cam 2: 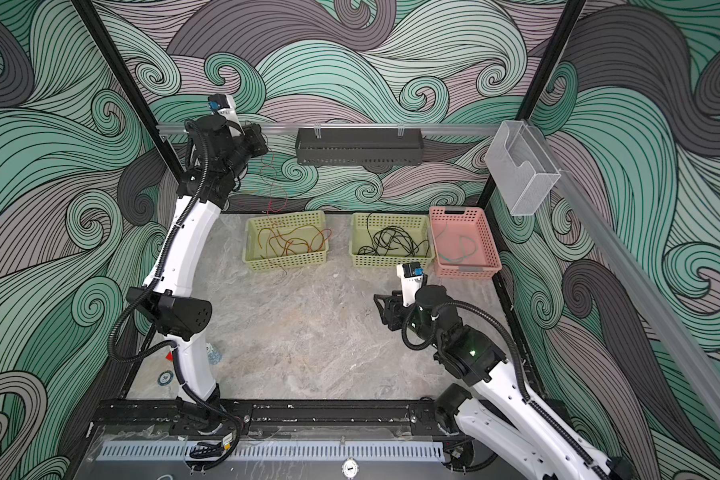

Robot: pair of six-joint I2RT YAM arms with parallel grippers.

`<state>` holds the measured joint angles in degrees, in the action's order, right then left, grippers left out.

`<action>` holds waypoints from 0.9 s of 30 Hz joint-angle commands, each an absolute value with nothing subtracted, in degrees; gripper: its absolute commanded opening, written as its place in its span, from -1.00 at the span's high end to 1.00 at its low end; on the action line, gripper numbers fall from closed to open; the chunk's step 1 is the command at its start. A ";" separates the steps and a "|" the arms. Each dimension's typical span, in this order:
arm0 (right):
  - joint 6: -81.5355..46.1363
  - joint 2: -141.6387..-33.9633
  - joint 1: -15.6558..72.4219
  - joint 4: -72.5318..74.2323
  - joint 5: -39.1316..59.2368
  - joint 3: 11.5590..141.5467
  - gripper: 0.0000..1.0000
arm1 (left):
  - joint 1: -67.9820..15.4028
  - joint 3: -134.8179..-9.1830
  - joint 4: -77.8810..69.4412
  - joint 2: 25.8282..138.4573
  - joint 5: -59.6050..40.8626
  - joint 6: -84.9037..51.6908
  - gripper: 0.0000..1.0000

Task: Untangle the cables
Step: 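Raise the red cable high with the left gripper, pulling it clear of the table, then lower the red cable with the left gripper into the red-cable basket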

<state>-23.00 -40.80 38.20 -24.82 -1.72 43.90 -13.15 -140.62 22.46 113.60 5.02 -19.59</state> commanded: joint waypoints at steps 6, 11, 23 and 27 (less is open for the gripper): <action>-24.32 -42.32 37.76 -23.60 -2.56 42.87 -0.13 | -12.44 -145.13 18.02 109.43 3.06 -20.49 1.00; -24.43 -43.15 37.67 -23.30 -2.38 42.75 -0.13 | -11.21 -145.80 15.44 110.12 4.70 -21.10 1.00; -23.20 -42.33 36.39 -26.10 -2.77 44.30 -0.14 | -9.49 -146.41 8.62 114.31 4.32 -23.72 1.00; -23.29 -41.99 36.04 -26.52 -2.69 44.13 -0.14 | -9.31 -143.12 9.65 114.69 3.71 -24.01 1.00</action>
<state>-23.40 -42.85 36.38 -25.12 -1.72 43.35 -9.72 -144.46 10.85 113.54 4.23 -23.46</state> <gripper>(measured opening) 0.569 0.047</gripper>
